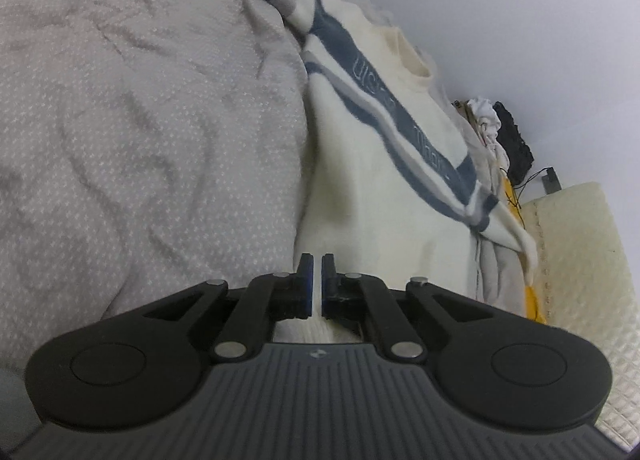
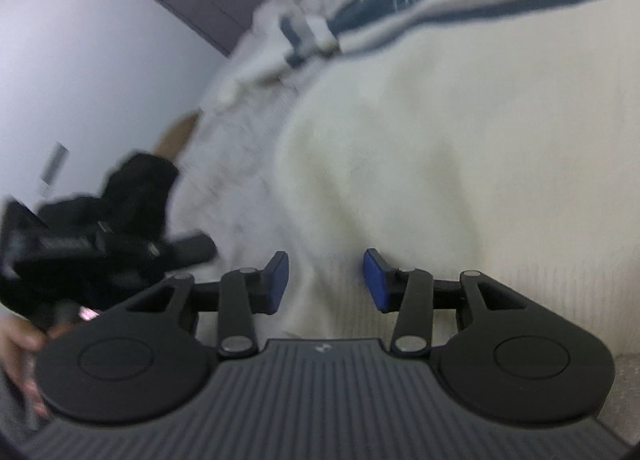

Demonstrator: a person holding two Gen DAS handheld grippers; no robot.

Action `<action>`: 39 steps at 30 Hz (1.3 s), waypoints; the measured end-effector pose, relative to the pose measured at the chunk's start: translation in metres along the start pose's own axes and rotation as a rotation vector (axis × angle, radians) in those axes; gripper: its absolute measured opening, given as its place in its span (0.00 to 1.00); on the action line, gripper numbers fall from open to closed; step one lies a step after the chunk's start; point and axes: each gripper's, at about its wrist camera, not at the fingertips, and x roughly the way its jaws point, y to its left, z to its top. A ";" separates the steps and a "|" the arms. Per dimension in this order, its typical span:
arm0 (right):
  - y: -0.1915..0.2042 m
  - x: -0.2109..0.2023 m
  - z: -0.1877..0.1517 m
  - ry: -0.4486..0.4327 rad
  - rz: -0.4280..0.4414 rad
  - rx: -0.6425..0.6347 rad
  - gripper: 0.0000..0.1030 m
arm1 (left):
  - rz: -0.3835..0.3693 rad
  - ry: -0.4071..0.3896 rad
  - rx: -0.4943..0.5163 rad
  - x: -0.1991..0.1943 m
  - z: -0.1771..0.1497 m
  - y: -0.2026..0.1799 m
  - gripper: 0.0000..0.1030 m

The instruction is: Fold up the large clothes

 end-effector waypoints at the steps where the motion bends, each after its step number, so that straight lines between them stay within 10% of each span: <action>1: 0.001 0.005 0.000 0.014 -0.013 -0.009 0.40 | -0.005 0.003 0.004 0.001 0.001 0.004 0.07; 6: 0.005 0.006 -0.006 0.021 -0.032 -0.038 0.40 | 0.006 -0.002 0.066 0.024 0.006 -0.012 0.49; 35: -0.012 -0.027 0.005 -0.090 -0.248 0.023 0.41 | 0.086 0.181 0.125 0.068 -0.035 -0.008 0.49; 39: -0.012 -0.025 0.005 -0.092 -0.260 0.019 0.41 | 0.094 0.184 0.137 0.070 -0.038 -0.011 0.18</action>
